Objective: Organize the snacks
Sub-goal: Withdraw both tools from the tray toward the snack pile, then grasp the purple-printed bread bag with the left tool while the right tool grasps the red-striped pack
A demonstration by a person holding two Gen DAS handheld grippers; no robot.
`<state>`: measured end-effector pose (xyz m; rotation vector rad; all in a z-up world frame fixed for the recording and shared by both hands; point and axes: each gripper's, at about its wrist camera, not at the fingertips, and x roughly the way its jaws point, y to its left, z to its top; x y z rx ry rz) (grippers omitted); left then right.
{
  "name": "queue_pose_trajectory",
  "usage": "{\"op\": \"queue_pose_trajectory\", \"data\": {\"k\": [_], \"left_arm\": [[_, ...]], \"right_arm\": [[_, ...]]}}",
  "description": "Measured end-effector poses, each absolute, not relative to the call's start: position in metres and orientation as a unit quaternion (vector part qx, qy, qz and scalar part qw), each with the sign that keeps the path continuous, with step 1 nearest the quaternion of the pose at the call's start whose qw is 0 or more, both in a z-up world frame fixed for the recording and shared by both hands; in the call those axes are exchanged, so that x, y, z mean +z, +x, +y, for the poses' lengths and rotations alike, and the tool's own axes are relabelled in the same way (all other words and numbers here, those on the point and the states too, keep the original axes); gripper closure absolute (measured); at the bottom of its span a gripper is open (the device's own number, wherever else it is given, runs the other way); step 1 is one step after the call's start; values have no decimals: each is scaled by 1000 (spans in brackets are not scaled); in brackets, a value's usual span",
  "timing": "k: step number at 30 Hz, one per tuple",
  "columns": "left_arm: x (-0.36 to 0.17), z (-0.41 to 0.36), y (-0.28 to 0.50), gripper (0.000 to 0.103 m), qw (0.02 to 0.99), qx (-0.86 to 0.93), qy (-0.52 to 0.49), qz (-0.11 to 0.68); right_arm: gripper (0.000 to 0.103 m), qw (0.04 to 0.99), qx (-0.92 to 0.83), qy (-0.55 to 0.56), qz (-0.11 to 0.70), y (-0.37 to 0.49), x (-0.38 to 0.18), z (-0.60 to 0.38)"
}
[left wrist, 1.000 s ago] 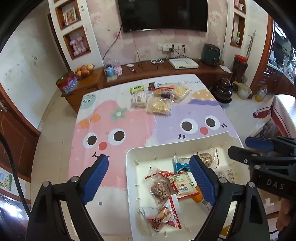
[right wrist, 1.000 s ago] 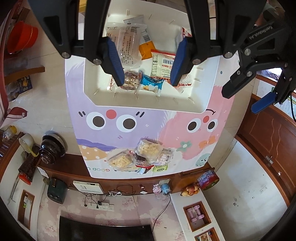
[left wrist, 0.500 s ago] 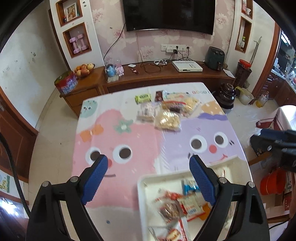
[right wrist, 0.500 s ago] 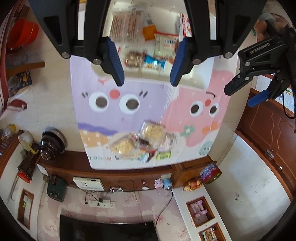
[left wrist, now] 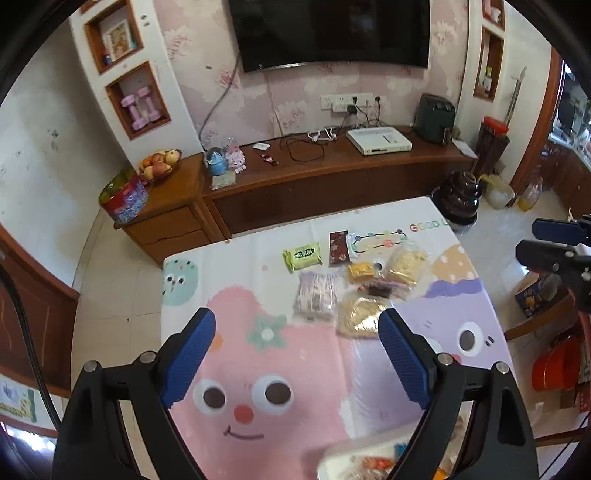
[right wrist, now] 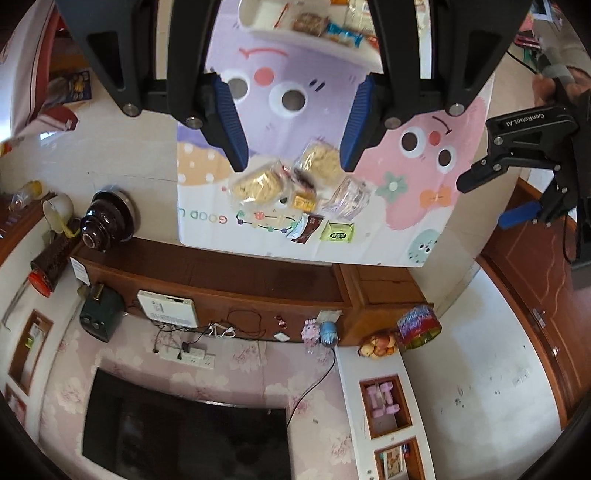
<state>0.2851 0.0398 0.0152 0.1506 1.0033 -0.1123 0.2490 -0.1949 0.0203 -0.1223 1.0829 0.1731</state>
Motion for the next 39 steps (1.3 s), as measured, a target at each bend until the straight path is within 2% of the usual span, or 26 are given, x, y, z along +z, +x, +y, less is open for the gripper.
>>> {"op": "queue_pose_trajectory", "data": {"k": [7,14,19,25,31,33,34,35,37,39], "left_arm": [[-48,37,361,14,844,-60,77,528],[-136,37,407,14,800,-68,73,591],[-182,34,428,14,778,-76,50,622],[-212,22,444,14,763,-83,33,640],[-237,14,449,15,751,-82,35,655],[-242,14,449,25,746,-84,29,660],[-245,14,448,37,743,-87,24,663],[-248,16,447,41,738,-91,15,669],[-249,17,446,44,740,-89,8,667],[-247,17,443,50,745,-88,10,661]], "right_arm": [[51,815,101,-73,566,315,-50,-182],[51,765,114,-74,630,350,-143,-170],[51,745,106,-80,654,366,-191,-167],[63,735,98,-72,668,383,-223,-170],[77,740,121,-59,659,390,-227,-168],[87,738,132,-56,660,390,-226,-166],[91,736,137,-53,661,390,-226,-166],[94,736,139,-54,660,389,-226,-165],[95,740,139,-65,655,387,-225,-164],[95,743,137,-74,651,384,-223,-163]]}}
